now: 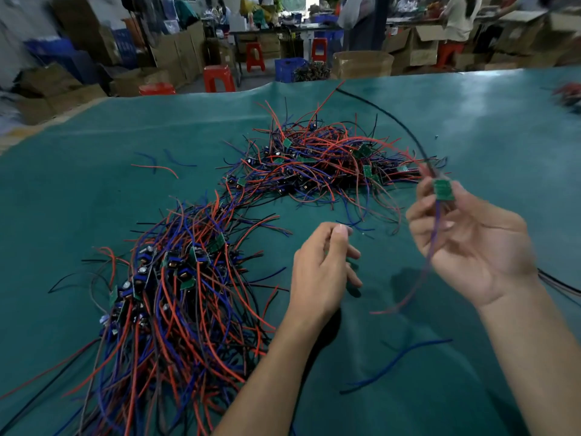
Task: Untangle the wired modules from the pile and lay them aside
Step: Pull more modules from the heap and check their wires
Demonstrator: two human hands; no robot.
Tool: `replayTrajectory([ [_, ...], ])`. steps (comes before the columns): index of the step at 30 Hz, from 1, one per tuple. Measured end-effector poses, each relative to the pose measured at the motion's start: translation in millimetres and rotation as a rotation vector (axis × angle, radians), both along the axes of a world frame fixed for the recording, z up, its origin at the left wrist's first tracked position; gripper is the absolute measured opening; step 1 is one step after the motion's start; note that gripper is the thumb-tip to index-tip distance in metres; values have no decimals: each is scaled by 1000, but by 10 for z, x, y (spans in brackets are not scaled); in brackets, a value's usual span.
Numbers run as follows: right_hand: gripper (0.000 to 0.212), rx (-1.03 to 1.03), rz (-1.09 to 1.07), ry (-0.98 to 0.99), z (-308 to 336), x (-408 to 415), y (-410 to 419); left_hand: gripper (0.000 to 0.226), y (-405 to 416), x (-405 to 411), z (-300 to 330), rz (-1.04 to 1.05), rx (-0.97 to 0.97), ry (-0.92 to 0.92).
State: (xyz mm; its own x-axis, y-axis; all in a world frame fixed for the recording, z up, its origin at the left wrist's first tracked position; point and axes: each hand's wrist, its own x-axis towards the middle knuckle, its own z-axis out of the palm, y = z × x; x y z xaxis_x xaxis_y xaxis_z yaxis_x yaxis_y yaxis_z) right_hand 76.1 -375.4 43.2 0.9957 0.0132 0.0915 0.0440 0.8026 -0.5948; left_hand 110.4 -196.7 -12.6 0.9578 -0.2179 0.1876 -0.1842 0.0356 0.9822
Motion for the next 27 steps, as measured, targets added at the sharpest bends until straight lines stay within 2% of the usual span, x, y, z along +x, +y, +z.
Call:
replayTrajectory([
  [3,29,-259,-104,95,-59,43,148,41,-5,-8,29,-56,5,24],
  [5,34,-421,-199,143,-120,79,288,44,-8,-20,41,-90,15,26],
  [7,43,-488,-283,164,-167,107,413,35,-7,-28,44,-120,36,1],
  [10,54,-517,-351,196,-229,138,494,20,0,-20,46,-125,41,1],
  [14,54,-539,-376,210,-263,152,524,22,-2,-6,42,-105,56,27],
  [20,24,-425,-152,285,-249,158,377,25,-3,14,43,-80,67,43],
  [27,4,-539,-123,201,-213,136,368,30,-1,-1,59,-110,78,53],
])
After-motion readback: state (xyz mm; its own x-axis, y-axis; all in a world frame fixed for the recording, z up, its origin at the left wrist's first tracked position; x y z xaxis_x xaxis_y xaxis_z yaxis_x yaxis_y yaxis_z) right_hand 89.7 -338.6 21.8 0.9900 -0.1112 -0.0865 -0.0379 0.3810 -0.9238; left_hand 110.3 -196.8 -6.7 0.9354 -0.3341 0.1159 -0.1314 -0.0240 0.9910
